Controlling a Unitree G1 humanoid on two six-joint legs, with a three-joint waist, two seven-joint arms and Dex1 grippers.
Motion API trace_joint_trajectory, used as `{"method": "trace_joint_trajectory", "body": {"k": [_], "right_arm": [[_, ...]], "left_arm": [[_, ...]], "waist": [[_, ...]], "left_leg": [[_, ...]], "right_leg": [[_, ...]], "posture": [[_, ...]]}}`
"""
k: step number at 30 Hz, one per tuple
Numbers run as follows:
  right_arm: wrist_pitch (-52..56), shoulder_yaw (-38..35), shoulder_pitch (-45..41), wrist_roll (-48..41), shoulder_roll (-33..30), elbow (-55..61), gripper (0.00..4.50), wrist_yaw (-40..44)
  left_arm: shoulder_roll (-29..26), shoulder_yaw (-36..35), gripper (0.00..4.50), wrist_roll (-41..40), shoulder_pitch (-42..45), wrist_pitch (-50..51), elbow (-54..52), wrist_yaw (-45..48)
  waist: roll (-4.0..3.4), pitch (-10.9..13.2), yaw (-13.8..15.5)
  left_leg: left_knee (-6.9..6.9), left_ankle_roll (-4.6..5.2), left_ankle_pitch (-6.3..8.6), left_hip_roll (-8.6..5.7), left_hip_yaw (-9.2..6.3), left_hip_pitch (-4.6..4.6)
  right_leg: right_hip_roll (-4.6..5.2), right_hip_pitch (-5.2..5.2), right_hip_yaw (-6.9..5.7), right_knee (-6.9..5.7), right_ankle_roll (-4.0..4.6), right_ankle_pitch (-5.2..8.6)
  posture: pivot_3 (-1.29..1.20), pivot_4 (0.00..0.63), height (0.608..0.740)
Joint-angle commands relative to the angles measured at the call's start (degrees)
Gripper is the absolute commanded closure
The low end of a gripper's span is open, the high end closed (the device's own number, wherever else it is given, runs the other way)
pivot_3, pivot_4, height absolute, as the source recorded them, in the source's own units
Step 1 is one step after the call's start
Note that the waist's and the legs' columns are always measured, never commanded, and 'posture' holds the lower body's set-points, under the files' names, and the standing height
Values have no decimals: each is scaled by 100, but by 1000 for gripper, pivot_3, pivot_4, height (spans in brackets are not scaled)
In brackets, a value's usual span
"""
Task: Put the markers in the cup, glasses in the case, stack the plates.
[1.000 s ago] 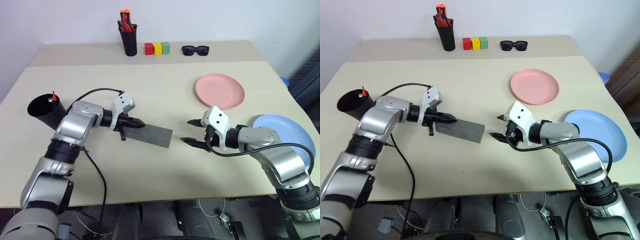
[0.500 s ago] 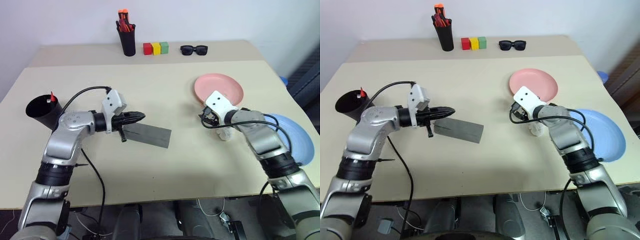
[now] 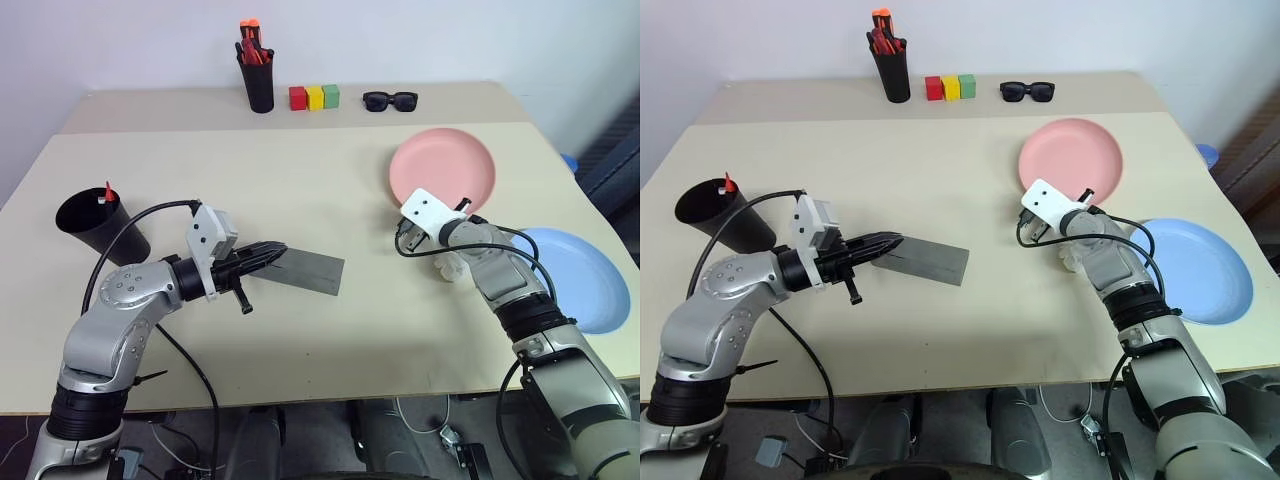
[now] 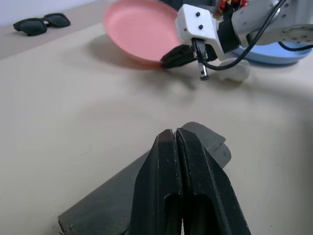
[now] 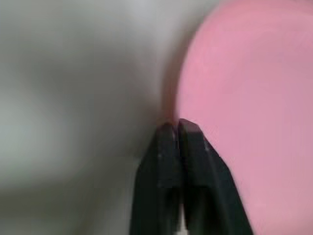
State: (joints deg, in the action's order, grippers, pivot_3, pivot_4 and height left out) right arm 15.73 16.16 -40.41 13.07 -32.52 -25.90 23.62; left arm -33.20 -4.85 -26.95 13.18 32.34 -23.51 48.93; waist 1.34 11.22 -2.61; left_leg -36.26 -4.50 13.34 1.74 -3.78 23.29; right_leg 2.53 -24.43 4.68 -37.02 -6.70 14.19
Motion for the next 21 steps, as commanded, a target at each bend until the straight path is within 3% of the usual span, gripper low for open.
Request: {"method": "trace_joint_trajectory", "body": {"k": [1, 4, 9, 14, 21], "right_arm": [[-85, -247, -31, 92, -83, 176, 4442, -74], [-197, -379, 170, 125, -253, 663, 4442, -30], [-100, -962, 956, -59, -1046, 2315, 4442, 460], [1026, -2572, 2675, -682, -2011, 4023, 4442, 1403], [1855, -4062, 4778, -1040, -2233, 5238, 4442, 2156]], "left_arm": [[-39, 23, 4500, -117, 11, -82, -166, 4], [32, 100, 4500, -142, 91, -106, -100, -3], [154, 298, 4500, -113, 264, -266, 159, 69], [236, 525, 4500, -70, 448, -479, 540, 274], [424, 766, 4500, 20, 731, -850, 1001, 498]], "waist": [[0, 0, 0], [0, 0, 9], [-5, 3, 19], [-5, 0, 89], [-14, -5, 2]], "left_leg": [[0, 0, 0, 0, 0, 0], [0, 0, 0, 0, 0, 2], [3, 0, 0, -3, -1, 5], [4, 1, 1, -3, -2, 5], [-7, 2, 1, -2, 4, -6]], "right_leg": [[0, 0, 0, 0, 0, 0], [1, 0, 0, 1, 0, 0], [3, 0, -1, 4, -1, 1], [3, 2, -1, 5, -2, 2], [-1, 11, 5, 4, 3, 5]], "posture": [[0, 150, 740], [0, 150, 740], [0, 150, 740], [0, 150, 740], [0, 150, 740]]}}
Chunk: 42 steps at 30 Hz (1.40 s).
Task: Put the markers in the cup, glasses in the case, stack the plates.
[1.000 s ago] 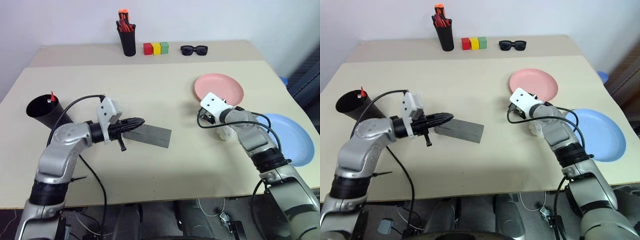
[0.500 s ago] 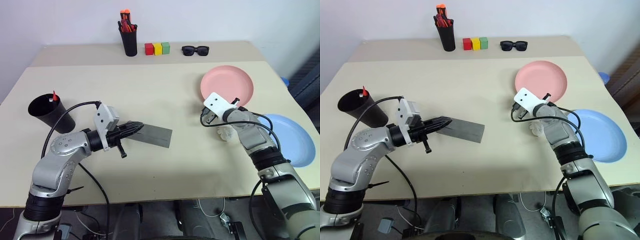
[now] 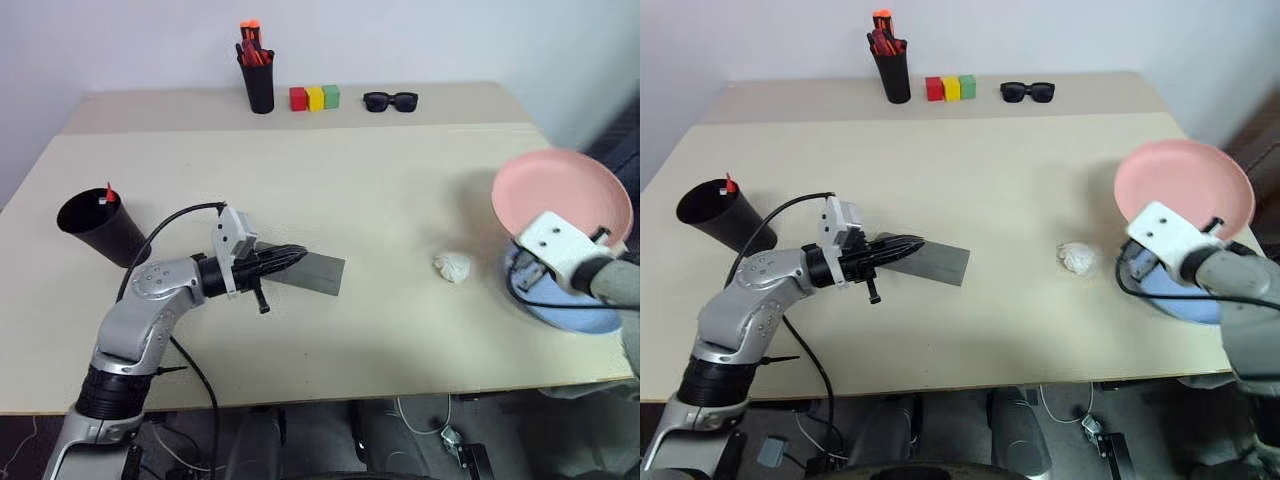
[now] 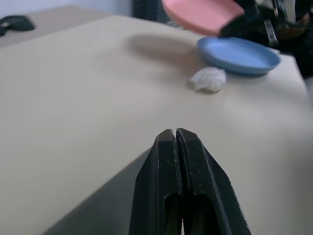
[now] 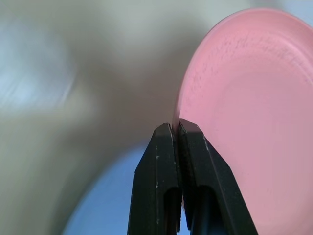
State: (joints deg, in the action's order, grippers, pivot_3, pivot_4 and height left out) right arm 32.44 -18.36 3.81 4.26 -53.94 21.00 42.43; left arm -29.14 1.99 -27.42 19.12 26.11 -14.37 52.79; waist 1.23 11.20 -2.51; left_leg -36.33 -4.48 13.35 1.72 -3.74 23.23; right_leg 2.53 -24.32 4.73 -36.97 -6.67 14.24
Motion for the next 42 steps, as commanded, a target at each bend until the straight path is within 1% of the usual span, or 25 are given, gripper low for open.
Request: {"method": "trace_joint_trajectory", "body": {"k": [1, 3, 4, 5, 6, 9, 11, 14, 16, 19, 21, 22, 24, 25, 28, 32, 35, 39, 42], "right_arm": [[213, -705, 548, -212, -99, 645, 4442, 379], [394, -830, 742, -375, -64, 787, 4442, 512], [488, -863, 753, -452, -44, 816, 3902, 537], [536, -874, 762, -485, -48, 847, 3583, 546], [532, -863, 736, -507, -54, 889, 3122, 542], [398, -693, 418, -557, 1, 941, 1626, 371], [357, -474, 189, -700, 82, 984, 1626, 373], [432, 107, -299, -780, 391, 885, 1626, 154], [416, 498, -575, -732, 619, 696, 1626, -27], [392, 866, -836, -667, 878, 385, 1626, -232], [321, 1131, -1027, -554, 1074, -20, 1626, -445], [296, 1216, -1067, -543, 1096, -138, 1855, -459], [269, 1282, -1096, -542, 1087, -229, 2455, -470], [262, 1293, -1110, -524, 1081, -251, 2895, -506], [337, 1259, -1188, -530, 1076, -219, 4416, -612], [391, 1031, -1170, -588, 921, -28, 4472, -602], [447, 677, -1187, -607, 721, 25, 4472, -611], [659, -138, -1123, -783, 440, 73, 4472, -519], [634, -652, -889, -882, 317, -37, 4472, -440]], "left_arm": [[36, 130, 4500, 100, 178, -268, 156, 138], [72, 194, 4500, 130, 253, -339, 274, 195], [88, 212, 4500, 134, 280, -359, 309, 210], [97, 220, 4500, 141, 300, -376, 339, 224], [109, 223, 4500, 153, 324, -397, 381, 241], [122, 211, 4500, 178, 333, -453, 439, 266], [115, 197, 4500, 186, 302, -471, 425, 260], [87, 135, 4500, 183, 233, -463, 351, 198], [64, 86, 4500, 180, 183, -442, 284, 133], [24, 24, 4500, 165, 96, -402, 145, 42], [-33, -69, 4500, 144, -43, -366, 4, -42], [-52, -97, 4500, 140, -90, -355, -44, -91], [-66, -139, 4500, 133, -138, -328, -94, -179], [-65, -164, 4500, 123, -157, -308, -112, -223], [-65, -206, 4500, 73, -242, -273, -200, -283], [-18, -154, 4500, 121, -291, -295, -269, -379], [-12, -229, 4500, 145, -254, -313, -207, -489], [-178, -461, 4500, 143, -282, -350, -228, -576], [-416, -691, 4500, 145, -393, -332, -283, -601]], "waist": [[-5, -3, -11], [-5, -3, -30], [-5, -3, -38], [-5, -3, -40], [-5, -3, -33], [-5, -3, -6], [-5, -3, -6], [-3, -3, -4], [-2, -3, -6], [-2, -3, -2], [3, -5, 2], [2, -5, -3], [2, -5, 1], [1, -5, 2], [2, -5, 4], [2, -5, 4], [2, -5, 6], [2, -5, 9], [2, -5, 0]], "left_leg": [[-2, 0, 0, 0, 6, -4], [-6, 0, 0, 0, 11, -13], [-10, 0, 0, 0, 14, -16], [-13, 0, 0, 0, 15, -17], [-16, 0, 0, 1, 15, -17], [-18, 0, 0, 0, 13, -15], [-20, 0, 0, 0, 13, -13], [-19, 0, 0, 1, 10, -13], [-18, 0, 0, 1, 10, -12], [-19, 0, 0, 1, 9, -8], [-20, 0, 0, -1, 8, -4], [-20, 0, 0, 0, 9, -5], [-19, 0, 0, 0, 9, -7], [-19, 0, 0, 1, 9, -7], [-20, 0, 0, 0, 9, -5], [-20, 0, 0, 0, 9, -5], [-20, 0, 0, 0, 9, -5], [-20, 0, 0, 0, 9, -5], [-19, 1, 1, 0, 9, -6]], "right_leg": [[0, 0, 6, -1, 8, 4], [0, 8, 10, -1, 15, 8], [0, 10, 14, -2, 17, 9], [-1, 13, 14, -2, 18, 9], [-1, 15, 14, -2, 19, 8], [-1, 18, 14, -2, 19, 9], [0, 18, 14, -1, 19, 9], [-3, 18, 13, -1, 18, 9], [-3, 18, 13, 0, 18, 9], [-2, 17, 13, 1, 18, 9], [1, 16, 13, 0, 16, 10], [1, 17, 13, 3, 17, 9], [0, 16, 12, 0, 17, 9], [-1, 16, 12, 0, 17, 10], [0, 16, 12, 1, 16, 9], [0, 16, 12, 0, 15, 9], [1, 16, 12, 1, 16, 9], [0, 16, 12, 1, 16, 9], [-1, 16, 12, 1, 16, 9]], "posture": [[0, 150, 740], [0, 150, 740], [0, 150, 740], [0, 150, 740], [0, 150, 740], [0, 150, 740], [0, 150, 740], [0, 150, 740], [0, 150, 740], [0, 150, 740], [0, 150, 740], [0, 150, 740], [0, 150, 740], [0, 150, 740], [0, 150, 740], [0, 150, 740], [0, 150, 740], [0, 150, 740], [0, 150, 740]]}}
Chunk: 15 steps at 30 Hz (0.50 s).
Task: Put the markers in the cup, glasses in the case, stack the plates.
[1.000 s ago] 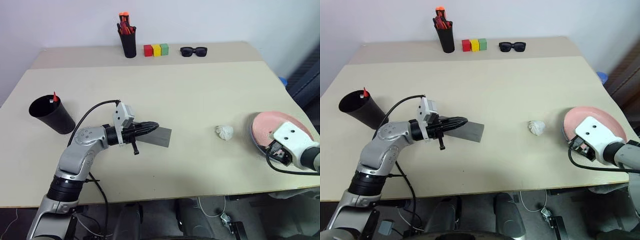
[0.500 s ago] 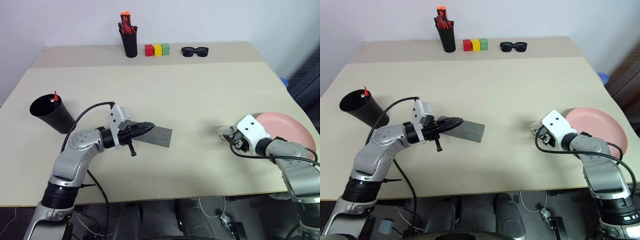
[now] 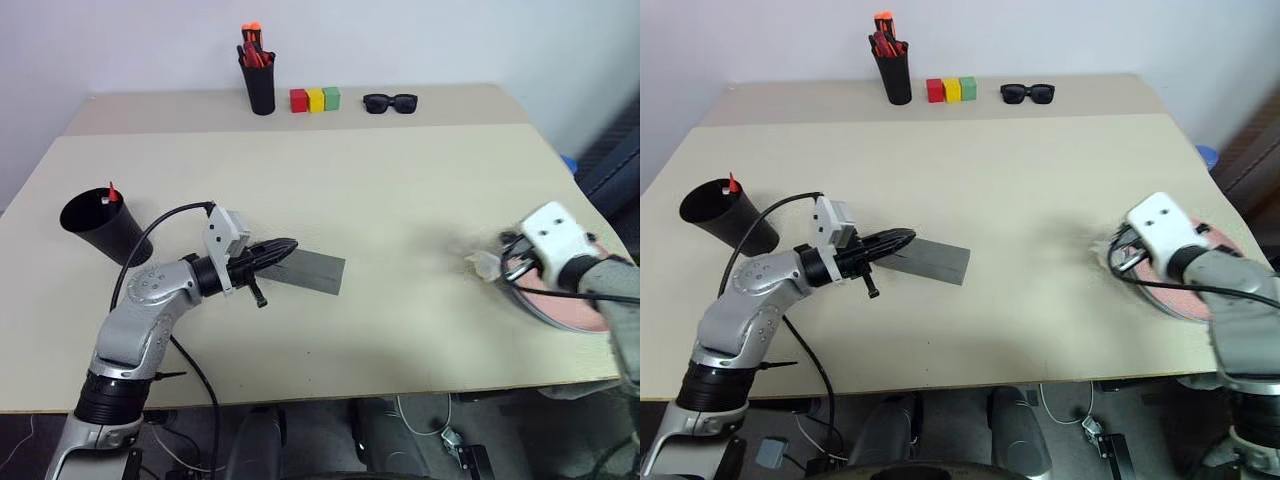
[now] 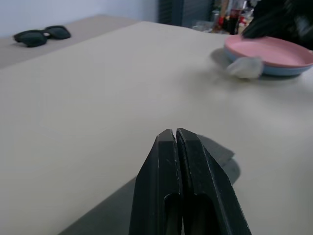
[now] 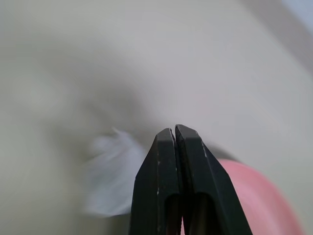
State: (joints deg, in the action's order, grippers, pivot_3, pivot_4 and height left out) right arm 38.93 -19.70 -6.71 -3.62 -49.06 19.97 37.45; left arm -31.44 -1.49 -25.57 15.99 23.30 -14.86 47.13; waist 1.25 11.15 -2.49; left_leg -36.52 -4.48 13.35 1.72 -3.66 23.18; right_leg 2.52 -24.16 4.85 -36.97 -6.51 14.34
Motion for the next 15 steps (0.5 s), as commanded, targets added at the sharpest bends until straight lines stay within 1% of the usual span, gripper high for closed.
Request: {"method": "trace_joint_trajectory", "body": {"k": [1, 4, 6, 7, 9, 10, 12, 14, 15], "right_arm": [[-85, -607, 277, -62, -228, -5, 4472, 82], [-227, -681, 538, -55, -297, -132, 4472, 145], [-252, -617, 570, -241, -199, -167, 4472, 261], [-137, -603, 574, -446, -93, -117, 4236, 355], [-101, -478, 669, -626, -6, -19, 3668, 485], [-136, -386, 718, -655, 29, 42, 3234, 504], [-187, -182, 761, -683, 88, 140, 2277, 508], [-320, 49, 791, -617, 90, 161, 1204, 495], [-444, 173, 786, -536, 81, 112, 755, 463]], "left_arm": [[-271, -407, 4500, -47, -127, -57, -268, -21], [-486, -587, 4500, -175, -287, 44, -371, 59], [-572, -609, 4500, -256, -390, 131, -448, 112], [-623, -615, 4500, -291, -459, 164, -491, 161], [-686, -611, 4500, -332, -560, 211, -565, 219], [-708, -608, 4500, -349, -600, 235, -593, 229], [-752, -578, 4500, -392, -669, 316, -670, 250], [-805, -522, 4500, -389, -738, 355, -751, 304], [-820, -484, 4500, -357, -759, 354, -780, 326]], "waist": [[0, 0, -4], [0, 0, -6], [0, 0, -8], [0, 0, -13], [0, 0, -10], [0, 0, -6], [0, 0, -5], [0, 0, -6], [0, 0, -8]], "left_leg": [[1, 0, 0, 0, 1, -1], [2, 0, 0, 0, 1, -2], [0, 0, 0, 0, 2, -2], [0, 0, 0, 0, 4, -2], [0, 0, 0, 1, 4, -2], [0, 0, 0, 1, 4, -2], [1, 0, 0, 1, 3, -2], [0, 0, 0, 1, 4, -1], [-1, 0, 0, 1, 4, 0]], "right_leg": [[0, 0, 0, 0, 0, 0], [1, 0, 0, 1, 2, 1], [2, 0, 1, 0, 3, 2], [2, 0, 2, 1, 4, 2], [1, 0, 3, 1, 4, 2], [1, 0, 2, 0, 4, 2], [1, 0, 2, 0, 4, 2], [2, 0, 2, 1, 4, 3], [2, -1, 2, 1, 4, 3]], "posture": [[0, 150, 740], [0, 150, 740], [0, 150, 740], [0, 150, 740], [0, 150, 740], [0, 150, 740], [0, 150, 740], [0, 150, 740], [0, 150, 740]]}}
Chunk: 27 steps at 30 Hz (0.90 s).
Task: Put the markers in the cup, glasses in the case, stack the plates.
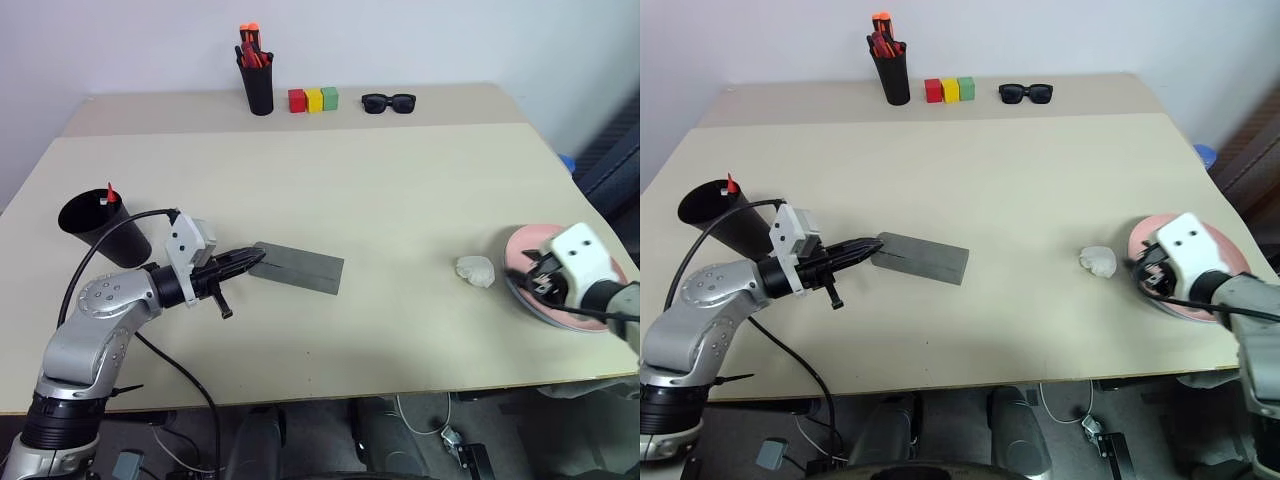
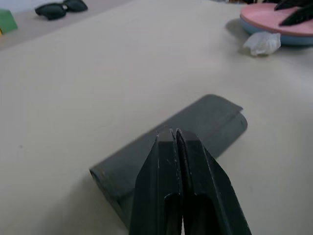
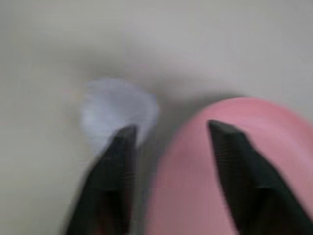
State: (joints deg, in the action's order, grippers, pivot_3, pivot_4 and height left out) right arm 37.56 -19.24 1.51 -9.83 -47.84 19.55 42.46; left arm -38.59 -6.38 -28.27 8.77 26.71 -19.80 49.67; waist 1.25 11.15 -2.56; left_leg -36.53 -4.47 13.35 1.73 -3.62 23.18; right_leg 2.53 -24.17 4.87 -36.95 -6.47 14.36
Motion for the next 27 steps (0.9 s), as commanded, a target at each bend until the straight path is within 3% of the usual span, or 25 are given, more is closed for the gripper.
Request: {"method": "trace_joint_trajectory", "body": {"k": [1, 9, 12, 16, 18, 22, 27], "right_arm": [[-411, 313, -94, 199, -21, 51, 755, -123], [-872, 1199, -675, 817, 153, -827, 755, -639], [-801, 1195, -728, 781, 138, -777, 1598, -604], [-746, 1040, -727, 740, 26, -532, 3618, -560], [-660, 874, -712, 680, -53, -346, 4421, -521], [-323, 264, -711, 475, -247, -33, 4421, -478], [-47, -282, -606, 693, -610, -569, 4421, -696]], "left_arm": [[-120, 36, 4500, -44, -70, -11, -304, 95], [-30, 216, 4500, 61, -73, -76, -368, 5], [17, 266, 4500, 77, -91, -104, -385, -37], [87, 321, 4500, 100, -99, -143, -366, -57], [119, 354, 4500, 115, -76, -163, -338, -68], [203, 346, 4500, 196, -14, -312, -181, -80], [377, 292, 4500, 343, -2, -581, 154, -208]], "waist": [[0, 0, -1], [0, 0, 9], [0, 0, 9], [0, 0, -3], [-1, 0, -2], [-1, 1, 10], [-1, 1, 14]], "left_leg": [[0, 0, 0, 0, 1, 0], [1, 0, 0, 0, 1, 2], [0, 0, 0, -1, 1, 3], [1, 0, 0, 0, 0, 2], [1, 0, 0, 0, 0, 1], [1, 0, 0, 0, 0, 2], [1, 0, 0, -1, 1, 3]], "right_leg": [[1, 0, 0, 0, 0, 0], [1, -4, 0, 0, 2, 1], [1, -4, 0, 2, 1, 0], [0, -4, -1, 0, 1, 0], [0, -4, 0, 0, 1, 0], [0, -4, 0, 0, 1, 0], [1, -4, 0, 2, 1, 0]], "posture": [[0, 150, 740], [0, 150, 740], [0, 150, 740], [0, 150, 740], [0, 150, 740], [0, 150, 740], [0, 150, 740]]}}
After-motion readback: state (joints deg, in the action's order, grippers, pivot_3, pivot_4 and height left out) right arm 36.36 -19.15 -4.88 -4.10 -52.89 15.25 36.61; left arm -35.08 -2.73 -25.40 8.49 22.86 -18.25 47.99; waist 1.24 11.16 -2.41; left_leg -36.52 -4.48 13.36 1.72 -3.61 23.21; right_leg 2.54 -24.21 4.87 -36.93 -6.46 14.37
